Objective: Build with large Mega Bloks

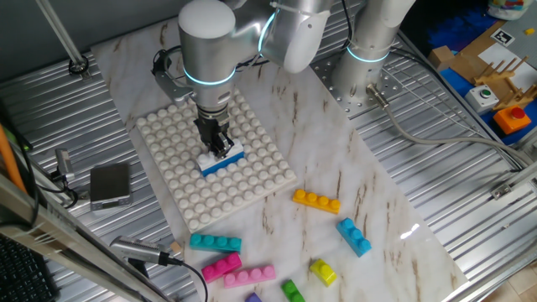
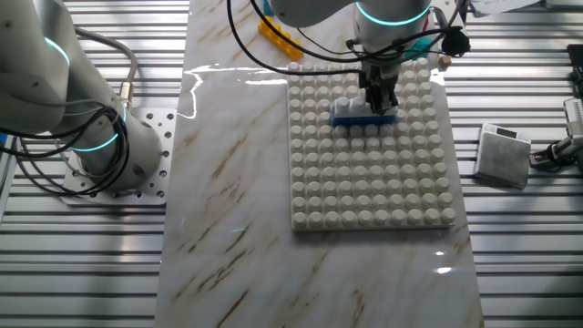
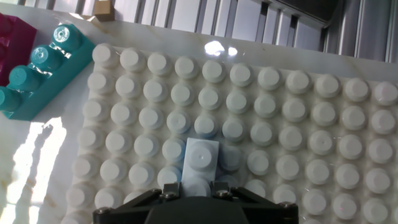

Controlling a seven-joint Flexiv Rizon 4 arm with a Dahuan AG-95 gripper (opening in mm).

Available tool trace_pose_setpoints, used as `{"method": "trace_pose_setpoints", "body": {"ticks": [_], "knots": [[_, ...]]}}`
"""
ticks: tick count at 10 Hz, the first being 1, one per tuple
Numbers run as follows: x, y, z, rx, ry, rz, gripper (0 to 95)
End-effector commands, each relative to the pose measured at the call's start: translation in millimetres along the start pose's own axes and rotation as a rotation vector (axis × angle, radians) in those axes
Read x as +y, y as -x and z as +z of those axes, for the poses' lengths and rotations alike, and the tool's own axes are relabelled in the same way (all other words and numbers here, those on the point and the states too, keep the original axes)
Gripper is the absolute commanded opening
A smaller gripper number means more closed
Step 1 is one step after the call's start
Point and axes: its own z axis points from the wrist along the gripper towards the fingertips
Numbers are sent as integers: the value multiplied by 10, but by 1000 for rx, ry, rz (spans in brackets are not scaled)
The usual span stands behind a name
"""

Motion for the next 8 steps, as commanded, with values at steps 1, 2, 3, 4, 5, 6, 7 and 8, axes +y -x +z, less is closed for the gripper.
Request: {"method": "trace_pose_setpoints", "body": {"ticks": [1, 2, 3, 4, 5, 6, 7, 8], "knots": [[-2, 1, -65, 2, 4, -12, 380], [-1, 1, -114, 5, 0, -16, 380], [0, 2, -141, 6, -1, -21, 380], [2, 1, -180, 7, -1, -22, 380], [5, 1, -215, 7, 0, -27, 380], [10, 1, -276, 10, 0, -30, 190], [19, -2, -374, 21, 4, -30, 0], [24, -4, -425, 24, 7, -29, 0]]}}
